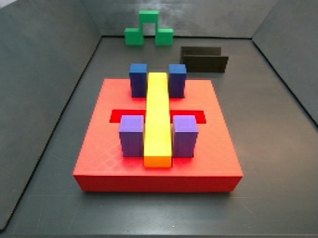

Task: Pick up the green object. Move up. Move to above the board. Insert the green object.
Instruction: Pick up the green object.

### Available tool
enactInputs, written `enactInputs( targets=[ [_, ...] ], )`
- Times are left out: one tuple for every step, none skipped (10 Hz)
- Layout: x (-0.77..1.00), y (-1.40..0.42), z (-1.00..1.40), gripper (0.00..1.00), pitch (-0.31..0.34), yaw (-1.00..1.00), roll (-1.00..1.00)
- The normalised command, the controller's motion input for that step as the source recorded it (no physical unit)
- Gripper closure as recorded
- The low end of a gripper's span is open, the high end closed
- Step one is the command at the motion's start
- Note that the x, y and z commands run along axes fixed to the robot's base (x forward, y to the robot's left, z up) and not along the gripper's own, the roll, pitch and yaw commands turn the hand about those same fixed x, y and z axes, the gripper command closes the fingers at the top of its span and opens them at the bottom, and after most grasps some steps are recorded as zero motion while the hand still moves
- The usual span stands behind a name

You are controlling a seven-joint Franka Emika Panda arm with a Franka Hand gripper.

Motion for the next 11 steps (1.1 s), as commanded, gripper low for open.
enactInputs(
  targets=[
    [0.0,0.0,-0.14,0.0,0.039,0.0,-0.01],
    [0.0,0.03,-0.18,0.0,0.043,0.0,-0.15],
    [0.0,0.0,-0.01,0.0,-0.004,0.0,0.0],
    [0.0,0.0,0.0,0.0,-0.037,0.0,0.0],
    [-0.01,0.19,0.0,0.0,-0.029,0.0,-0.03],
    [0.12,0.36,0.23,0.0,0.023,0.0,0.0],
    [0.07,0.52,0.35,0.0,0.054,0.07,0.05],
    [0.01,0.63,0.29,0.0,0.057,0.14,0.09],
    [0.09,0.59,0.21,0.0,0.016,0.24,0.1],
    [0.29,0.53,0.19,0.0,0.053,0.3,0.13],
    [0.51,0.44,0.05,0.0,0.083,0.27,0.14]
  ],
)
